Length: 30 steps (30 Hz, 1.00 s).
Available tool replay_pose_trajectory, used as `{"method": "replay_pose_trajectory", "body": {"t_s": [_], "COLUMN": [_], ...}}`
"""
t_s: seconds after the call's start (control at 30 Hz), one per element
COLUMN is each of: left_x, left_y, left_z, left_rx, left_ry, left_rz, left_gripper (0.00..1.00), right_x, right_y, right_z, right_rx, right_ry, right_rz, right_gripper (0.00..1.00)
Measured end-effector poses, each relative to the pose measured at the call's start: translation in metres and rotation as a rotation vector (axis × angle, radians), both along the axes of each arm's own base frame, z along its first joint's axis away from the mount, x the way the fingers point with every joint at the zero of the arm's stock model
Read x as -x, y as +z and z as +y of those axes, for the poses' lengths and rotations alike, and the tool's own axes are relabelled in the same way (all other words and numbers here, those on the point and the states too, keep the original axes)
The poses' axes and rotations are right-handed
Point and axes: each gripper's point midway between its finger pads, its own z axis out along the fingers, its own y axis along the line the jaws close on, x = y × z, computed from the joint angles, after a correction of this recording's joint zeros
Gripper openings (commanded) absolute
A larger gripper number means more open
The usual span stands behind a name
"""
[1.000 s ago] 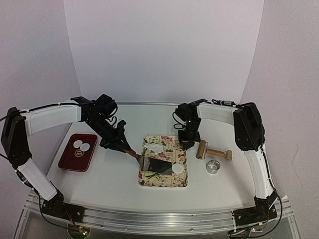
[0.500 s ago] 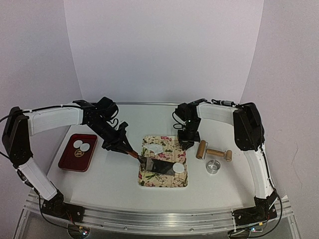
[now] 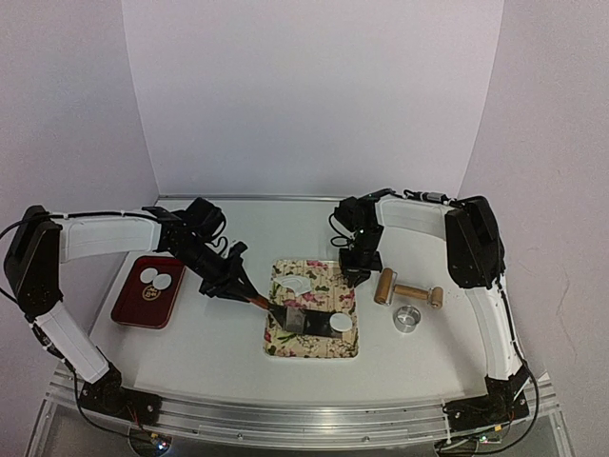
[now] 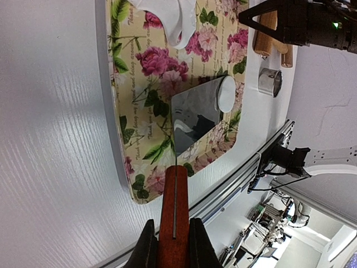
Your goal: Roll out the dumpling wrappers from the dough
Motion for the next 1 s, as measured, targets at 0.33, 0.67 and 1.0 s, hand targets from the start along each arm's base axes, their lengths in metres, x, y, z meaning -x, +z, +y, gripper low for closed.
{"method": "replay_pose_trajectory", "body": {"t_s": [0.33, 0.67, 1.0], "left_x": [0.006, 0.005, 0.003], "left_y": [-0.013, -0.021, -0.025], "left_z": [0.000, -0.004, -0.006], "left_rx": [0.064, 0.123, 0.175], "left_ry": [0.017, 0.036, 0.059], "left_rz": [0.001, -0.010, -0.016], "left_gripper": [0.00, 0.00, 0.00], "right_x": [0.000, 0.000, -0.001], "right_y": [0.000, 0.000, 0.001], "right_z": [0.000, 0.001, 0.002], "right_rx": [0.000, 0.002, 0.007], "right_ry": [0.004, 0.014, 0.035], "right_rz": [0.001, 0.008, 0.018], "right_gripper": [0.00, 0.00, 0.00]}}
